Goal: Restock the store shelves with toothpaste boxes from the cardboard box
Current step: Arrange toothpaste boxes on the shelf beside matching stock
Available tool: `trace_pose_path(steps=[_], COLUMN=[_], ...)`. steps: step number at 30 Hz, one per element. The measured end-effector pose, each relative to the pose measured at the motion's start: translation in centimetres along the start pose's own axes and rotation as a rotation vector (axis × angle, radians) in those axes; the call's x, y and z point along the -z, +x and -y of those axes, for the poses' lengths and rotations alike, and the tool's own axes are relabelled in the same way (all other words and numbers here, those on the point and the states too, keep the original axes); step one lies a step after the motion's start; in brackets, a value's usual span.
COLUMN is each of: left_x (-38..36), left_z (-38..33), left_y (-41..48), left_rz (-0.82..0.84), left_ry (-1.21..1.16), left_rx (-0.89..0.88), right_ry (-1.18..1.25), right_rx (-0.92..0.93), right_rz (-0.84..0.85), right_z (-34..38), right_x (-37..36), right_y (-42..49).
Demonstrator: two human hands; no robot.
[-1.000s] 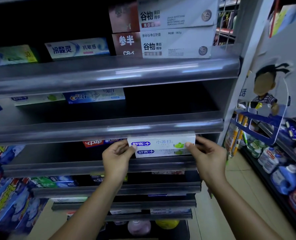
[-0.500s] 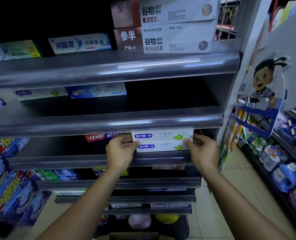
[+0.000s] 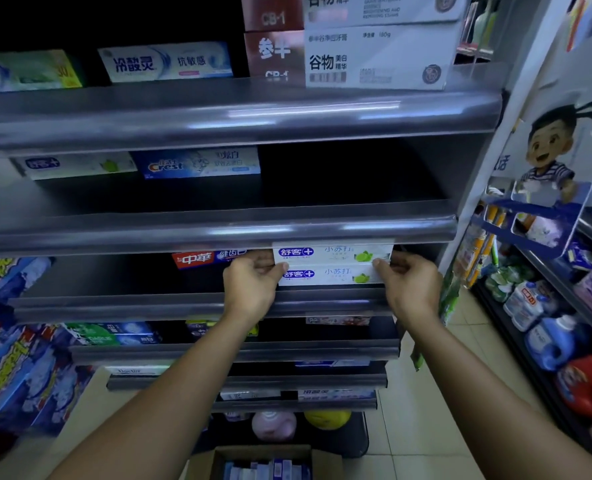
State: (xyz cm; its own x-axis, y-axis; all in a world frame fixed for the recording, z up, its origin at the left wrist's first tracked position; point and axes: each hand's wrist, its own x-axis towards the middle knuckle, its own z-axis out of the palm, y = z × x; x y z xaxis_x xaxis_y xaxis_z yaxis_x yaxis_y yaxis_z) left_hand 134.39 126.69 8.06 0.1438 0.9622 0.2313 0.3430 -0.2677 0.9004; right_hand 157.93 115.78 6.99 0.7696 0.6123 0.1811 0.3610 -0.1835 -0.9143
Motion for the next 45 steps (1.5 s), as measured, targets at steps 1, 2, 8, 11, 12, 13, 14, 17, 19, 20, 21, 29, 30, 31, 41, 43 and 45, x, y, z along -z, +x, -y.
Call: trace_pose_path(steps=[1,2,8,11,12,13,14,17,19,20,21,29,30,31,41,43,45], left_x=[0.2,0.6,6.4,10.8,12.2,13.7,15.0,18.1,19.1,19.2,19.1,10.5,8.9,7.3,-5.6,-7.1,-8.2], left_z=[0.1,0.3,6.3,12.6,15.2,17.9,20.6,28.2,32.5,34.4,36.2,49.8,51.7,53.6,70.6,73.0,75.0], left_y=[-0.2,-0.6,-6.0,-10.0,-11.4,-12.8,-14.3,-19.6,-23.2,-24.9,-26.7,-34.0,-34.3,-34.4,-34.2,-34.4,-34.6], left_rz=[0.008,0.008,-0.067,-0.084,-0.102,-0.119,-0.119,-0.056,-0.037,-0.002,0.048,0.312,0.34,0.359,0.552,0.563,0.564], left_ry=[-0.009,-0.023,-0.108,-0.066,-0.067,-0.063,-0.053,0.029,0.066,0.098,0.131,0.192,0.21,0.228,0.439,0.487,0.511], left_rx=[-0.011,-0.026,-0.109,0.019,0.109,0.202,0.289,0.522,0.671,0.743,0.806,1.032,1.017,1.001,1.102,1.147,1.209], right_ry=[-0.008,-0.017,-0.051,-0.086,-0.089,-0.095,-0.105,-0.174,-0.227,-0.249,-0.27,-0.495,-0.506,-0.511,-0.536,-0.529,-0.513], right_rx=[0.004,0.02,0.323,0.329,0.279,0.215,0.144,-0.053,-0.191,-0.252,-0.314,-0.603,-0.636,-0.682,-0.78,-0.778,-0.784], right_rz=[-0.003,-0.021,-0.166,-0.063,-0.006,0.059,0.127,0.305,0.407,0.449,0.493,0.796,0.804,0.814,0.852,0.864,0.857], right_z=[0.2,0.4,-0.8,-2.2,-2.7,-3.2,-3.9,-6.7,-9.1,-10.5,-12.0,-27.6,-29.8,-32.0,-50.1,-52.1,-53.4], right_x=[0.1,0.2,-0.9,-3.7,-4.9,-6.2,-7.6,-11.8,-14.6,-15.9,-17.2,-25.9,-26.8,-27.6,-33.3,-33.5,-33.4], right_y=[-0.3,-0.8,-8.2,-14.2,-16.3,-18.4,-20.4,-26.1,-29.5,-31.0,-32.5,-40.2,-40.6,-40.9,-40.8,-40.9,-41.1])
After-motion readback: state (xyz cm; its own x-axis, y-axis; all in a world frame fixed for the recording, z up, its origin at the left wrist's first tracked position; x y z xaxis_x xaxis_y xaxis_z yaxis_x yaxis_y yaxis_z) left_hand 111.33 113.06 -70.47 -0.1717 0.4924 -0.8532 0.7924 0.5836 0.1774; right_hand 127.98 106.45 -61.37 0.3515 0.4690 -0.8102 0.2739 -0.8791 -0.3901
